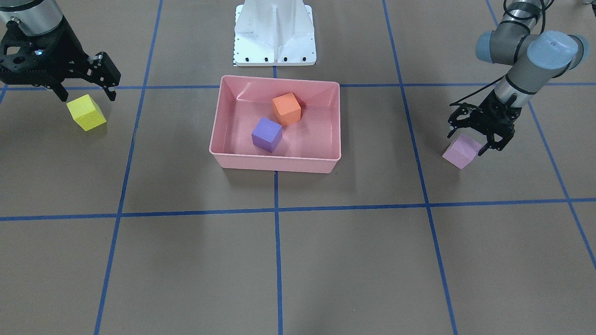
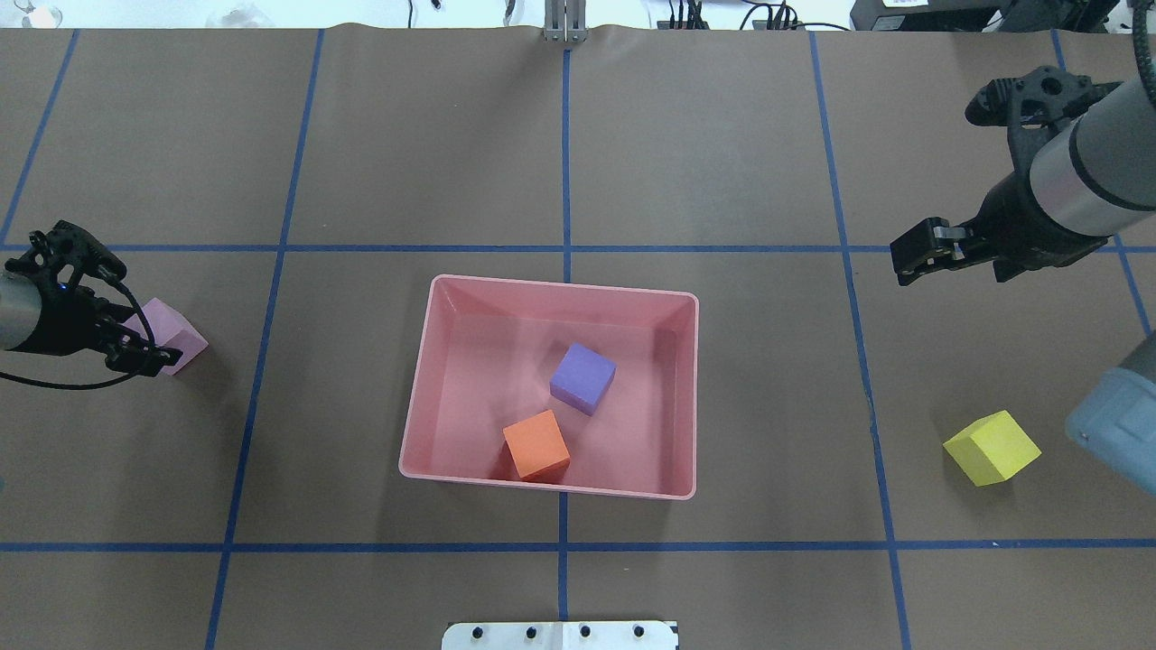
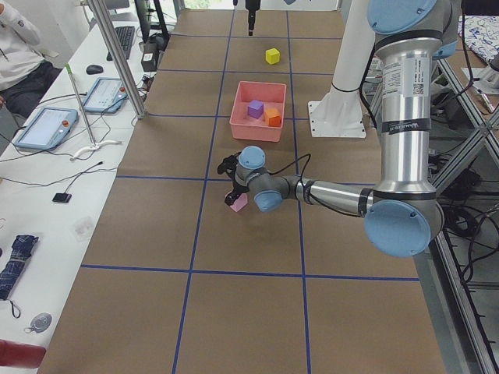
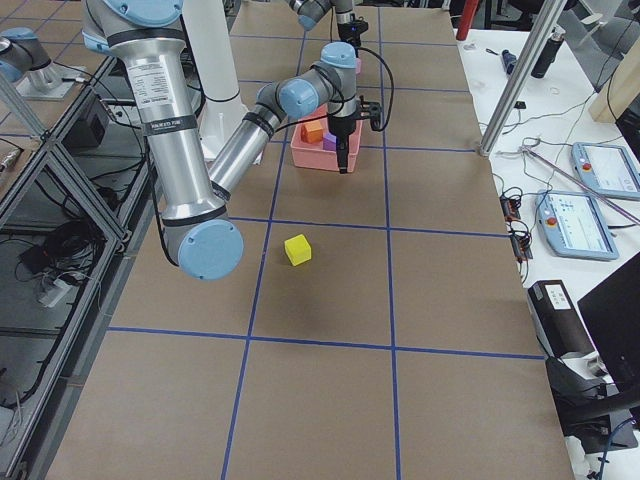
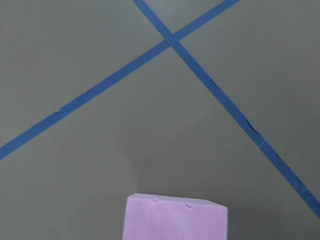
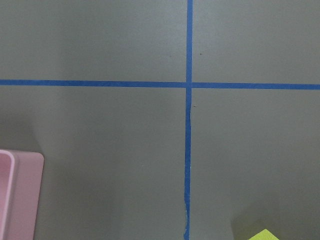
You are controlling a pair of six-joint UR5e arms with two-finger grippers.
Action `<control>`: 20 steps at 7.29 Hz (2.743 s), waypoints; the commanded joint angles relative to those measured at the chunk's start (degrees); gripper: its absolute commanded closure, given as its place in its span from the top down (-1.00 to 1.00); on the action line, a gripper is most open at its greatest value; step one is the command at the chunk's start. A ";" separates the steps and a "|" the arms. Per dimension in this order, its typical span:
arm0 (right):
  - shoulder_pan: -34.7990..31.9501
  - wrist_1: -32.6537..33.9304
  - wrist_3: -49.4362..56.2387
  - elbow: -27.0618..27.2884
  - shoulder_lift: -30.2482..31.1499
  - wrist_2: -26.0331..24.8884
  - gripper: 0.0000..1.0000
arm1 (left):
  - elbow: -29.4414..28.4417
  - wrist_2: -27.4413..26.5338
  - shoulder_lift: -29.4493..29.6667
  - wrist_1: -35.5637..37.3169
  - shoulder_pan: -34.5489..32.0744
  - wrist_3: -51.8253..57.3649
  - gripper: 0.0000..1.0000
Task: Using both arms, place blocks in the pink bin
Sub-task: 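Grasp the lavender cube with the left gripper while the right arm withdraws from the bin, then carry the lavender cube into the bin with the left gripper and release it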
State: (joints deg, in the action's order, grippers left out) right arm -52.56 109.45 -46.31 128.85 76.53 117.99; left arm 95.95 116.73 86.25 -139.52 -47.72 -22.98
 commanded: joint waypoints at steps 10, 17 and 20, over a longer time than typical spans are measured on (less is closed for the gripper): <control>-16.00 -37.51 27.25 -20.54 23.22 12.26 1.00 | 17.63 4.46 9.08 25.45 1.05 -9.03 -0.71; -10.58 -39.91 14.12 -20.22 19.81 11.91 1.00 | 13.56 -8.52 33.46 27.81 20.12 -51.02 1.00; -0.03 -51.35 7.56 -18.12 24.43 5.78 1.00 | 13.38 -8.62 33.46 27.72 20.12 -50.85 1.00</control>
State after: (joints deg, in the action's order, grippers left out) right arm -56.65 60.86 -37.45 109.16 98.46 126.41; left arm 109.43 108.22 119.72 -111.76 -27.65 -73.77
